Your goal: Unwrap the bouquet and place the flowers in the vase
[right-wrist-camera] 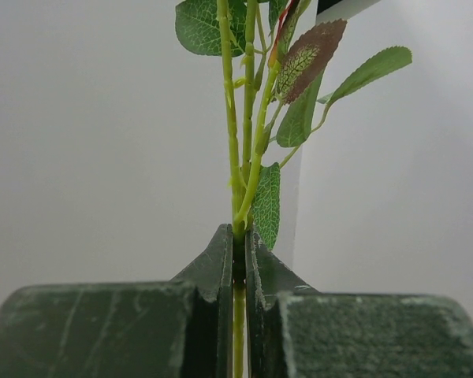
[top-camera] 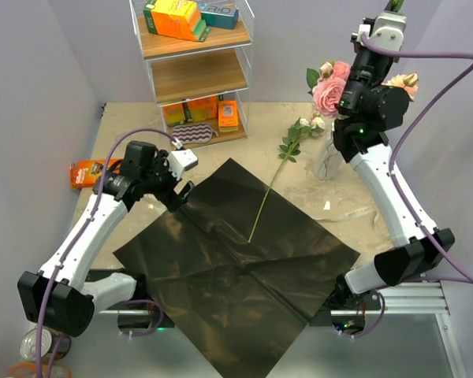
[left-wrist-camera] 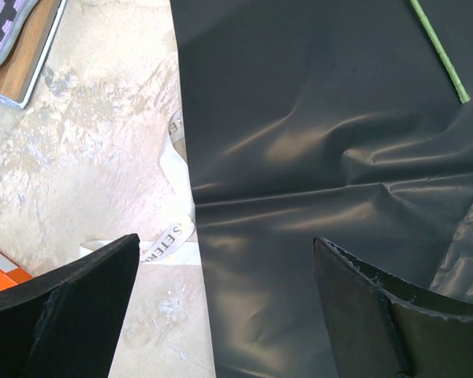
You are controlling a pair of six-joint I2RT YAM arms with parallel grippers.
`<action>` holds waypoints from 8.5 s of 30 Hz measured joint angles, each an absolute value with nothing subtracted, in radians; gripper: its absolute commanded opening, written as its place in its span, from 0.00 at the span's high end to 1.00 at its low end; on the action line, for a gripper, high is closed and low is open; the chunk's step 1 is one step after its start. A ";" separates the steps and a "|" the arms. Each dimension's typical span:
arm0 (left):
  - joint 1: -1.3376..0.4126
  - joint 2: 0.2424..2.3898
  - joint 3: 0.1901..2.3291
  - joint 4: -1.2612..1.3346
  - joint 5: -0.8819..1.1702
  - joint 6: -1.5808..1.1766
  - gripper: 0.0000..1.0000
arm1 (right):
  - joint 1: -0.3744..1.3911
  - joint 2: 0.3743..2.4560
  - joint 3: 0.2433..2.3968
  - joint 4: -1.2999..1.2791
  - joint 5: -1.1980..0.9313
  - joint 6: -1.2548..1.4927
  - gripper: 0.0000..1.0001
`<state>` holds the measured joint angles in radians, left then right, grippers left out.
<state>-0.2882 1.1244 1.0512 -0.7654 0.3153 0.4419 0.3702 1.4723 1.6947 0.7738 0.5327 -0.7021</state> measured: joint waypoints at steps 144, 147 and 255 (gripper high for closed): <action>-0.288 1.036 1.045 -0.803 0.302 0.446 0.08 | 0.741 1.640 1.162 -0.309 0.673 0.477 0.21; -0.288 1.035 1.045 -0.803 0.302 0.446 0.08 | 0.741 1.782 1.266 -0.349 0.715 0.563 0.21; -0.288 0.957 0.934 -0.794 0.224 0.493 0.09 | 1.037 1.547 1.012 0.124 0.899 0.310 1.00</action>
<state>-0.2882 0.9569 0.9340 -0.7937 0.2245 0.4931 1.0370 1.5475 1.0119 0.1242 0.8986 0.3096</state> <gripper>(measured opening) 0.916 0.034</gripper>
